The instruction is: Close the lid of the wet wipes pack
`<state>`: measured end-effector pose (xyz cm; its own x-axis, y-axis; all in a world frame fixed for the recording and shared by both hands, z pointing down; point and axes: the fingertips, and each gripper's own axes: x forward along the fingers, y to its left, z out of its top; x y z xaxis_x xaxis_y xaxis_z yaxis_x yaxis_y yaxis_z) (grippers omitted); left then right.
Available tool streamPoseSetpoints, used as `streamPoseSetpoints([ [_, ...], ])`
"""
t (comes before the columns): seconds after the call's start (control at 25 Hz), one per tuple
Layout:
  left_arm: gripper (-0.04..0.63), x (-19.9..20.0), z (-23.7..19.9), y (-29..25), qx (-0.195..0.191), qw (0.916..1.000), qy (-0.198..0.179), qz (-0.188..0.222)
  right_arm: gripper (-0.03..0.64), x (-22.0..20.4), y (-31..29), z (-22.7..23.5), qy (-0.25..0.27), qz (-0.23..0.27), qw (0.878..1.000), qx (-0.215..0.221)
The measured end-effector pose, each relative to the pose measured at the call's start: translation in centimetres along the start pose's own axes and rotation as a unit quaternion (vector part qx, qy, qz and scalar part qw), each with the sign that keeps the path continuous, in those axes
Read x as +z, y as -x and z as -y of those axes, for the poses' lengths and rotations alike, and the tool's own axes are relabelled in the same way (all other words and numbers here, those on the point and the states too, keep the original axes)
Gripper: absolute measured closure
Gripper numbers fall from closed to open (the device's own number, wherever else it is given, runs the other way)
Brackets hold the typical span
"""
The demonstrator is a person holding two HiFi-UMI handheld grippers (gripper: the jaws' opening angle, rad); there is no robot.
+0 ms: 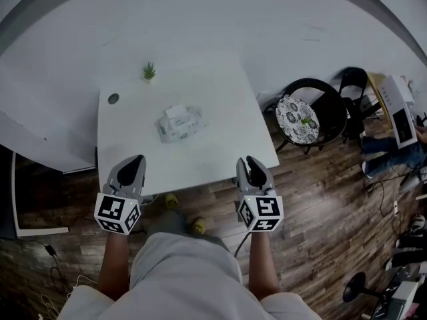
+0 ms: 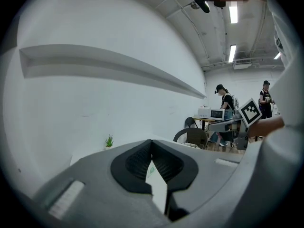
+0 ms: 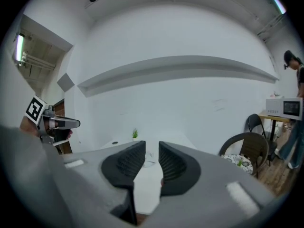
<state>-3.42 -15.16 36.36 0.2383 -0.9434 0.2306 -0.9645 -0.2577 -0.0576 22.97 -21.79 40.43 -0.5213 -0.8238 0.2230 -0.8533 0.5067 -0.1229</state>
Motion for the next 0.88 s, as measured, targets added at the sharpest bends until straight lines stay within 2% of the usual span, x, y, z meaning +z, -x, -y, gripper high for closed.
streamPoseSetpoints([
  [0.32,0.595,0.0,-1.8,-3.8,-0.005,0.9999,0.012,-0.001,0.525,0.8,-3.8,1.0,0.012,-0.012,1.0,0.001],
  [0.64,0.595,-1.4,-5.5,-7.9,0.001,0.9989,0.045,-0.012,0.524,1.0,-9.9,1.0,0.031,-0.042,0.999,0.013],
  [0.88,0.595,-3.0,-9.0,-10.5,0.013,0.9971,0.071,-0.022,0.525,0.9,-15.0,-0.1,0.046,-0.065,0.996,0.038],
])
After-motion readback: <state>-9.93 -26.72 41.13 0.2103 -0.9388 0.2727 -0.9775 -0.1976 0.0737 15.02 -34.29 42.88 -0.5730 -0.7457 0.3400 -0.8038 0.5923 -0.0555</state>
